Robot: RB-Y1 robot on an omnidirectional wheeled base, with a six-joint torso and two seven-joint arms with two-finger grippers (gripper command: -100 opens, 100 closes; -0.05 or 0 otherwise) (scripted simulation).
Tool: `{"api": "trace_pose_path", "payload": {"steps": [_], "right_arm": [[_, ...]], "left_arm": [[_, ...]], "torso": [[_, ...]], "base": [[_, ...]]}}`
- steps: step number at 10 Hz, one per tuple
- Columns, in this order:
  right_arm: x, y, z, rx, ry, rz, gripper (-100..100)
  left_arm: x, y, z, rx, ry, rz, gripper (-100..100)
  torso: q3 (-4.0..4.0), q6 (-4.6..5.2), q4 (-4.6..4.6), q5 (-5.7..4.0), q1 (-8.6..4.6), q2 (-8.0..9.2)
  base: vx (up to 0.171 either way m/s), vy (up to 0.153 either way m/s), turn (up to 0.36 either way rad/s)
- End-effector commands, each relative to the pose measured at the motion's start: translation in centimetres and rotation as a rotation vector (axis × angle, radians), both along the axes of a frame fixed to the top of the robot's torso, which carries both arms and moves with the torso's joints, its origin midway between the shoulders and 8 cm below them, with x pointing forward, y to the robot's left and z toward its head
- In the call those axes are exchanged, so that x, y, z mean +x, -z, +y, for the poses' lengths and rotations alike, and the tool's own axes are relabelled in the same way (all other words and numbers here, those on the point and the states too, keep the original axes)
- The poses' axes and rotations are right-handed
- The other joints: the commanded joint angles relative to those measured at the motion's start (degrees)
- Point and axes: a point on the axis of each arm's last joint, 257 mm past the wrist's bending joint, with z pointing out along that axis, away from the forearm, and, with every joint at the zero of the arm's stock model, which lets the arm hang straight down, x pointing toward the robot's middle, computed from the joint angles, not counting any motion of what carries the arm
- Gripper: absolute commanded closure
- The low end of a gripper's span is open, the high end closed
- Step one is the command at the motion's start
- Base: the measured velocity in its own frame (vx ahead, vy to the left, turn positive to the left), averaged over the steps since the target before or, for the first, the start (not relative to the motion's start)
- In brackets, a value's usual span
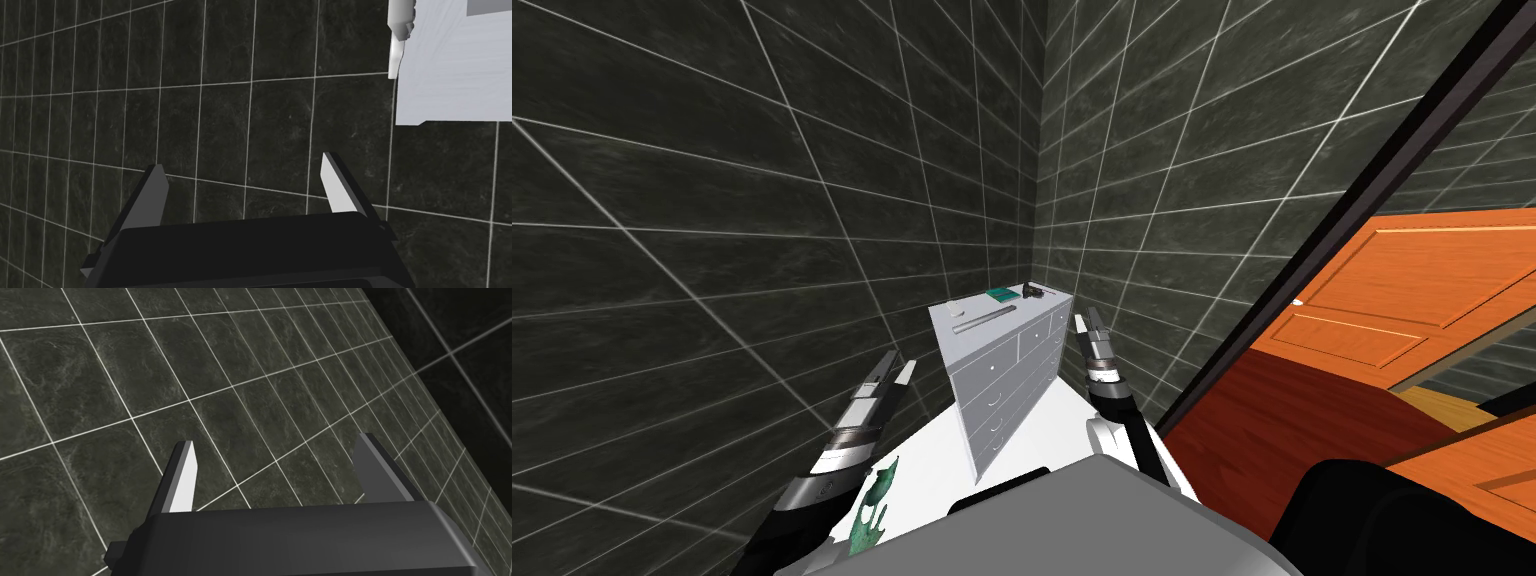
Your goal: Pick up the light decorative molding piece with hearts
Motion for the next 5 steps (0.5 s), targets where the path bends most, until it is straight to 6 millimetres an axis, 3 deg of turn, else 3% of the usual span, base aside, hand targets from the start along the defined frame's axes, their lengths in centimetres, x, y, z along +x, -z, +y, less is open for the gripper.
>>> {"api": "trace_pose_path", "payload": {"steps": [1, 2, 3, 4, 5], "right_arm": [[0.0, 0.0, 0.0, 0.000, 0.000, 0.000, 0], [0.0, 0.0, 0.0, 0.000, 0.000, 0.000, 0], [0.0, 0.0, 0.0, 0.000, 0.000, 0.000, 0], [0.0, 0.0, 0.0, 0.000, 0.000, 0.000, 0], [0.0, 0.0, 0.0, 0.000, 0.000, 0.000, 0]], "left_arm": [[-0.1, 0.8, -0.2, 0.030, 0.020, 0.013, -100], [-0.6, 2.6, -0.6, 0.069, 0.048, 0.041, -100], [-0.7, 2.7, -0.6, 0.084, 0.057, 0.045, -100], [-1.3, 4.6, -0.9, 0.122, 0.086, 0.075, -100], [-1.3, 4.8, -0.9, 0.142, 0.098, 0.080, -100]], "torso": [[0.00, 0.00, 0.00, 0.00, 0.00, 0.00], [0.00, 0.00, 0.00, 0.00, -0.01, -0.01], [0.03, 0.00, 0.01, 0.00, 0.01, 0.05], [0.01, 0.01, 0.01, 0.00, 0.00, 0.01], [0.00, 0.01, 0.00, 0.00, 0.00, 0.00]], "base": [[-0.031, 0.011, 0.004], [-0.045, 0.014, -0.001], [-0.035, 0.011, 0.001], [-0.030, 0.009, -0.010], [-0.023, 0.007, -0.006]]}}
